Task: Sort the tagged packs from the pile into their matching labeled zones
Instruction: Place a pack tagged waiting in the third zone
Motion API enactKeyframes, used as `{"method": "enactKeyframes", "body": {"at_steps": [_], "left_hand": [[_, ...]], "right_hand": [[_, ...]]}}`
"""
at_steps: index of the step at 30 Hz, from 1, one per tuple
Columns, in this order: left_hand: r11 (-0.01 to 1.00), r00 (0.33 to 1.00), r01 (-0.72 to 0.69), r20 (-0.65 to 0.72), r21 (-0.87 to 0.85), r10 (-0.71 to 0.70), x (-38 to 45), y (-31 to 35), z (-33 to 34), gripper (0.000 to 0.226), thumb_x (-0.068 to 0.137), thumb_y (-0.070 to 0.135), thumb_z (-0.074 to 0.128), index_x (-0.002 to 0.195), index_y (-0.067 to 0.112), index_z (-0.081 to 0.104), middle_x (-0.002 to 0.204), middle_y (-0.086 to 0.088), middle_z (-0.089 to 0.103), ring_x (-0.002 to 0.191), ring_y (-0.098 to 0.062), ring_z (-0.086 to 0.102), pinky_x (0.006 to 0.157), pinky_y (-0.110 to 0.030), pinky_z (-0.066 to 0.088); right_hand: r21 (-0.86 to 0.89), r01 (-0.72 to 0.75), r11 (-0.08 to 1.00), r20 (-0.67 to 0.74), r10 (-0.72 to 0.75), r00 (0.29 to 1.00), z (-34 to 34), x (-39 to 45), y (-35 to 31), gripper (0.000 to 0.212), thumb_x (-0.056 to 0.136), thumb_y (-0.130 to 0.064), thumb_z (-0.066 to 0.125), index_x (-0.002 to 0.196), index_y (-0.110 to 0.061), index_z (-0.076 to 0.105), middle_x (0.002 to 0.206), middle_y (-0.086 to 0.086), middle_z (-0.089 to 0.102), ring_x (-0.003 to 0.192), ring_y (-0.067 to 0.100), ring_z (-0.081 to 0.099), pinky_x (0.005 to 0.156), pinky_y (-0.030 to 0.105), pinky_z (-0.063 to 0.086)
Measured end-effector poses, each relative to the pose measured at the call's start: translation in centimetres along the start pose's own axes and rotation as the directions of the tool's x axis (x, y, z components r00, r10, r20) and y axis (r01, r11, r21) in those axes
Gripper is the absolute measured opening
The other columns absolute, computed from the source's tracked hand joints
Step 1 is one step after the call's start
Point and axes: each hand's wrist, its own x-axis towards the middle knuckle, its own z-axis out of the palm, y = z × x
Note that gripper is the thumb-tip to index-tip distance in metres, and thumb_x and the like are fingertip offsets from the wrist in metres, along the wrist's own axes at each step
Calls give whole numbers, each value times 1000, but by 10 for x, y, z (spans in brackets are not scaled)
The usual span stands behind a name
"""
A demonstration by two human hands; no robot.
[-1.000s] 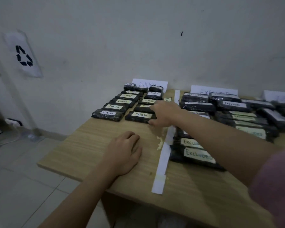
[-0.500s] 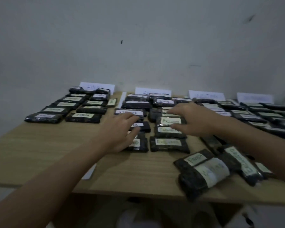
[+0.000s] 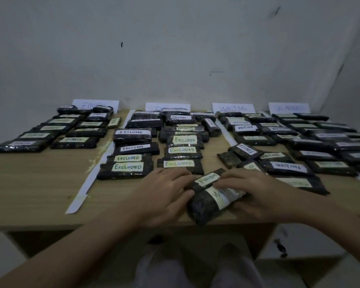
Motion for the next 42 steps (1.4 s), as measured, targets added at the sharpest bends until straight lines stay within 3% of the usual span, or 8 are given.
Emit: {"method": "enactKeyframes", "body": {"at_steps": [3,7,11,16,27,32,35,42], "left_hand": [[997,1000,-14,-1,-79,14,-6,9,2,77,77,68,11,141,32,32,144,12,37,128,-2,32,99,-18,20],[968,994,-47,-105,-248,21,-3,7,-1,67,73,66,47,130,31,46,124,15,55,107,6,48,89,-11,35],[933,968,-100,-252,-345,11,7,-2,-11,54,70,53,62,120,32,53,106,32,53,93,19,48,72,0,37],[898,948,-109,-315,-427,-35,23,-3,-16,52,63,52,68,112,49,53,113,34,53,102,12,52,75,0,42],[850,955,-198,-290,-489,56,88,46,7,51,61,50,72,109,46,57,112,32,57,98,10,55,75,-13,46],[845,942,-319,-238,-429,235,121,85,23,59,62,60,64,116,36,57,107,32,55,94,23,47,71,3,36],[833,944,-325,-206,-448,257,136,101,33,67,61,66,62,122,39,50,110,38,46,103,28,40,82,5,31],[825,960,-278,-161,-492,227,151,110,46,58,70,70,50,122,44,43,118,29,51,112,15,45,87,1,34]], "right_hand": [[38,18,999,-104,-14,994,6,-3,3,49,76,-32,65,123,-33,54,119,-10,52,107,10,53,88,37,48],[154,36,987,-266,7,964,3,-1,-1,52,73,-35,68,123,-30,57,114,-8,53,105,10,53,87,36,49],[73,60,995,-448,-21,894,1,7,-6,53,68,-27,74,118,-19,60,110,-2,55,102,12,53,82,41,50],[-105,-50,993,-606,-24,795,7,10,-12,48,69,-23,70,114,-15,59,110,7,57,102,21,54,85,41,47],[-160,-305,939,-656,130,743,6,-49,24,46,75,-32,60,117,-19,47,114,6,57,106,23,54,86,37,46],[-207,-398,894,-648,179,740,3,-101,50,43,77,-33,58,116,-18,50,112,5,58,104,17,51,87,33,45],[-240,-456,857,-642,213,737,-1,-131,67,45,75,-30,65,116,-18,51,112,5,59,104,17,50,88,33,44],[-96,-708,700,-595,530,604,-10,-175,114,55,56,-24,88,104,-11,65,94,9,60,77,29,61,61,40,53]]}}
